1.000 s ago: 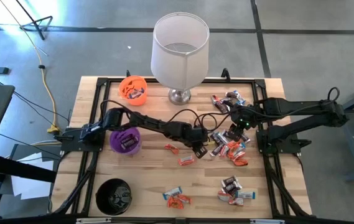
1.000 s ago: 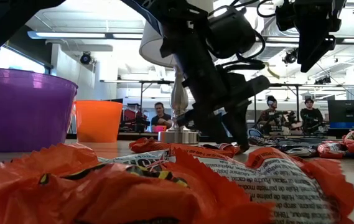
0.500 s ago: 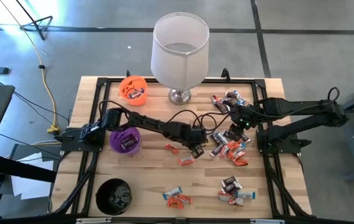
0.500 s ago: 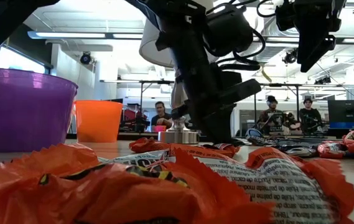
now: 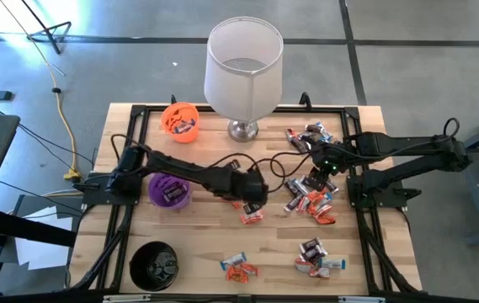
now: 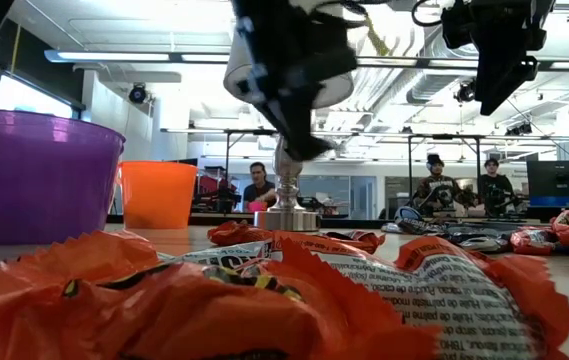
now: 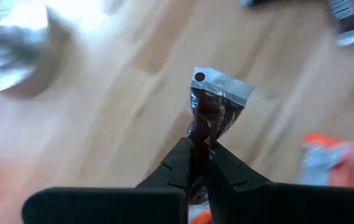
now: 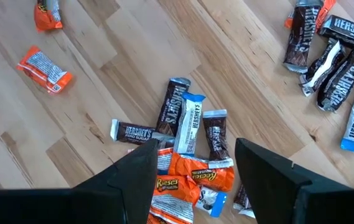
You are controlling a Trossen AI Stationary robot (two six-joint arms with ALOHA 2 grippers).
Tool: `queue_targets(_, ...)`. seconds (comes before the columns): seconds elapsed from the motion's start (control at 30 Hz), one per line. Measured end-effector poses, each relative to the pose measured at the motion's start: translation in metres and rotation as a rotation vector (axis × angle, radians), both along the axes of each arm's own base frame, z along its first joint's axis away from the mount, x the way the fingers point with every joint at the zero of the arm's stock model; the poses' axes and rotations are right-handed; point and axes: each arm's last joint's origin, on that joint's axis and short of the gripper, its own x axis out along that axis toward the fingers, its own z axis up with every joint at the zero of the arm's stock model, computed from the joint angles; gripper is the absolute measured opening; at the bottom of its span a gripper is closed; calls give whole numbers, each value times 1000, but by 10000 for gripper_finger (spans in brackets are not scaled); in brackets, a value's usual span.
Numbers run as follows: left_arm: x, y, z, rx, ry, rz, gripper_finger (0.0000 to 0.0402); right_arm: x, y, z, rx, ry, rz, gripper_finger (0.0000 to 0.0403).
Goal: Sort candy
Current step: Put the brown chocolate into the purple bucket
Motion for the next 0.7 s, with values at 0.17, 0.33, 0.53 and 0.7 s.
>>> queue_targets(0.17,-39,-9,19,163,131,128,10,0,0,0,0,0,0,211)
queue_targets(0.33,-77,-15,29,298,235,268,10,0,0,0,0,0,0,211)
queue_targets(0.53,-127,-11,29,243,185,363,12,0,0,0,0,-1,0,211)
queue_targets(0.7,-168,-3,21,153,164,485,14,0,0,0,0,-3,0,211)
